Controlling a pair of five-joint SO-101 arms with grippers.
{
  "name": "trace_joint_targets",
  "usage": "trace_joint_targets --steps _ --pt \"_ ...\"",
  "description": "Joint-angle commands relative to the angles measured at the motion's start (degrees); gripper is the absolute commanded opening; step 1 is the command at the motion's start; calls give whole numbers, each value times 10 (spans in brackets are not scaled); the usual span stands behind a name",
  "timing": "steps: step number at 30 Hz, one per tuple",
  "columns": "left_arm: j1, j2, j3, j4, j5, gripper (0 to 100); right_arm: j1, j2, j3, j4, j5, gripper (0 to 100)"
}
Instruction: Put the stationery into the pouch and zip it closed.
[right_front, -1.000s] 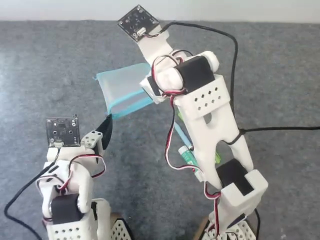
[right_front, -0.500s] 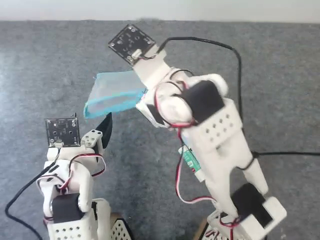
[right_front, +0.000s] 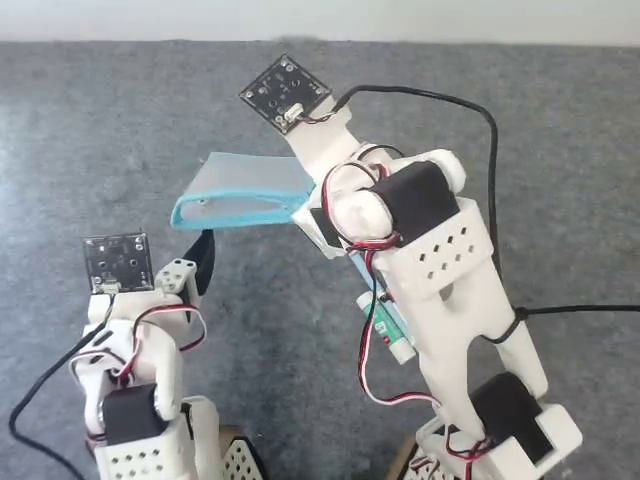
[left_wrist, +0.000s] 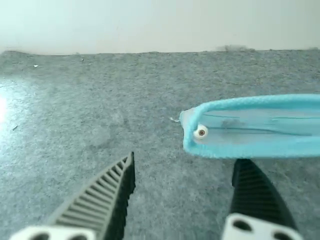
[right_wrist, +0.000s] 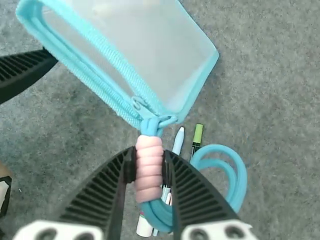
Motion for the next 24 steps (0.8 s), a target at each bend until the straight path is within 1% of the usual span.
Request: trace_joint_targets --steps 1,5,9,12,18,20,24 --pt "-4 -3 -68 49 17 300 12 -28 -1 0 9 7" --pt "-4 -3 -96 68 14 301 12 -26 39 -29 7 7" --pt "-4 -2 -127 94 13 301 38 -29 79 -65 7 7" --pt "-4 -2 -126 92 13 301 51 -31 85 -66 7 7" --pt "0 -2 -90 72 12 301 47 -31 84 -69 8 7" --pt "16 -2 -88 74 12 301 47 -31 84 -76 8 7" --pt "75 -2 -80 76 1 303 48 -25 48 -73 8 6"
